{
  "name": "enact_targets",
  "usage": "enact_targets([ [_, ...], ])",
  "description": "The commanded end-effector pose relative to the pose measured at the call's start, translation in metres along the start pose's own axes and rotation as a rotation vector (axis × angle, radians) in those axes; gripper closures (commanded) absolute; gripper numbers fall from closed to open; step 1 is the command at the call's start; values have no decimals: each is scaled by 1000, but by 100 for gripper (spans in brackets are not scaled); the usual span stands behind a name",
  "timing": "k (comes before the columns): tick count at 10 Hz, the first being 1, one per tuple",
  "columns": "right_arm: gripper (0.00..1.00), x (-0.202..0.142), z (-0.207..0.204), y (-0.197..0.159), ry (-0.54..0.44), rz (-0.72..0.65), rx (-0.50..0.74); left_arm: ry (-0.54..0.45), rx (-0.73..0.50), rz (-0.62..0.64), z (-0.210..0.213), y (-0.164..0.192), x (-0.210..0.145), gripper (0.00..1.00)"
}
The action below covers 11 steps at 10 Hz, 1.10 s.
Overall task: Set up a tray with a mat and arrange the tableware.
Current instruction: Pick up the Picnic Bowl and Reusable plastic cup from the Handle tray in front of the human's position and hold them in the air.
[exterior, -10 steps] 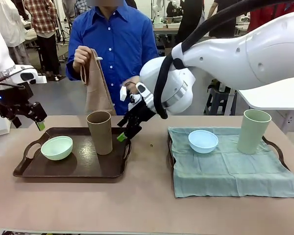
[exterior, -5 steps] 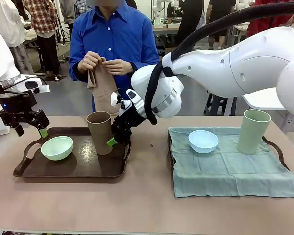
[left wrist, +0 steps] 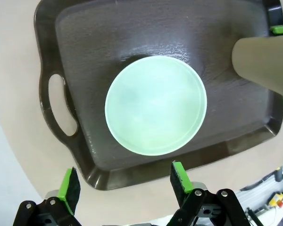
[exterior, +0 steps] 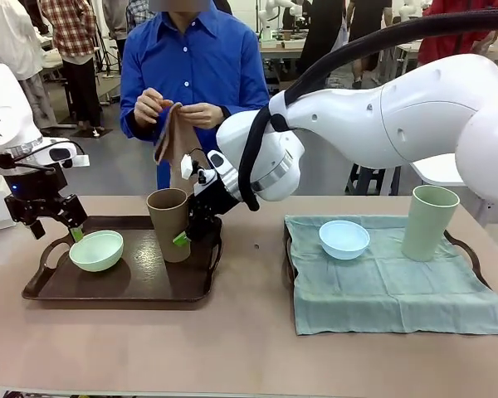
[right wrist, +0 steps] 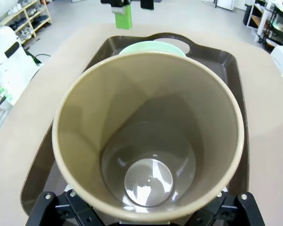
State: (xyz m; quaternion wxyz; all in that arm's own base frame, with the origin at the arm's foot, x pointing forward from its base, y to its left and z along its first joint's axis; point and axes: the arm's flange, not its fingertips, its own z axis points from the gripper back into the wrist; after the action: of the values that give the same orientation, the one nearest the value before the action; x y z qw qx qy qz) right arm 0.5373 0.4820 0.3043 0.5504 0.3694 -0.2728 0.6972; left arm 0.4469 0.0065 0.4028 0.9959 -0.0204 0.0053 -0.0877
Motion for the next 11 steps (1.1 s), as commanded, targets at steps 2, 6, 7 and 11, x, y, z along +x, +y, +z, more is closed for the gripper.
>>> enact_targets([
  [2, 0, 2, -6, -1, -47, 27, 27, -56, -57, 10, -24, 4, 10, 0],
  [6, 0, 3, -8, 1, -58, -9, 24, -53, -57, 50, -48, 12, 29, 0],
  [7, 0, 5, -8, 1, -62, -5, 25, -47, -55, 62, -52, 16, 35, 0],
  [11, 60, 8, -7, 5, -74, 41, 31, -64, -56, 70, -51, 22, 39, 85],
])
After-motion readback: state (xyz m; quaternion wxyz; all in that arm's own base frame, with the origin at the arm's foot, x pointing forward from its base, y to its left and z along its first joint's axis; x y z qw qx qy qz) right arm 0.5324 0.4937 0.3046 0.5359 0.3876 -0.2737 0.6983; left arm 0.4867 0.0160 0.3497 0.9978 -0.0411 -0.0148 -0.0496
